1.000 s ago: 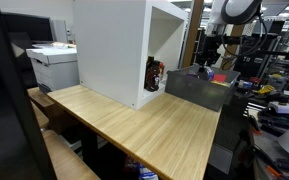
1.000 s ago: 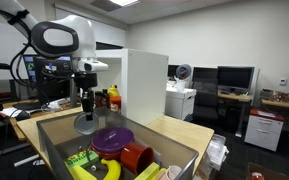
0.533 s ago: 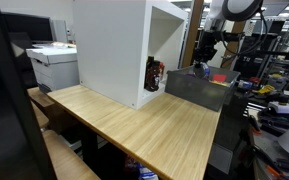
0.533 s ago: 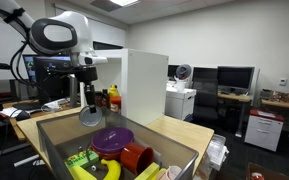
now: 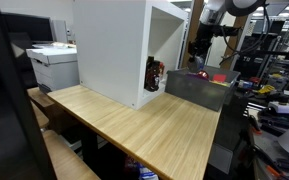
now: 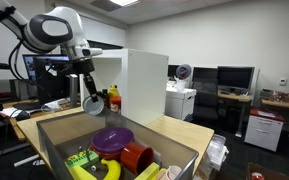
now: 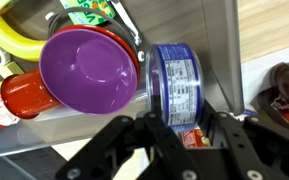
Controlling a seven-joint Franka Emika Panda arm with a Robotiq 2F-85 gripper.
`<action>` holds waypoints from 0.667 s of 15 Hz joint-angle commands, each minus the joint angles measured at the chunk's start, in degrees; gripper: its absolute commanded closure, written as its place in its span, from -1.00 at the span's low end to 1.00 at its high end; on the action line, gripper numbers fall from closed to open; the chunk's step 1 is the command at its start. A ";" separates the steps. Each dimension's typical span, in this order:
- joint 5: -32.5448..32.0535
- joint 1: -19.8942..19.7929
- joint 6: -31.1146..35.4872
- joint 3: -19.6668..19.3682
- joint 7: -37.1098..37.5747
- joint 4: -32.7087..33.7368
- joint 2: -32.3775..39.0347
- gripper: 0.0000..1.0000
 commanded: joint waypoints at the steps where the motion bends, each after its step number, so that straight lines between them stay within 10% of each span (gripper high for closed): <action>1: -2.98 -0.64 1.97 1.46 0.26 -1.29 -1.84 0.75; 10: -6.01 0.88 2.50 4.68 -0.28 -1.38 -2.21 0.75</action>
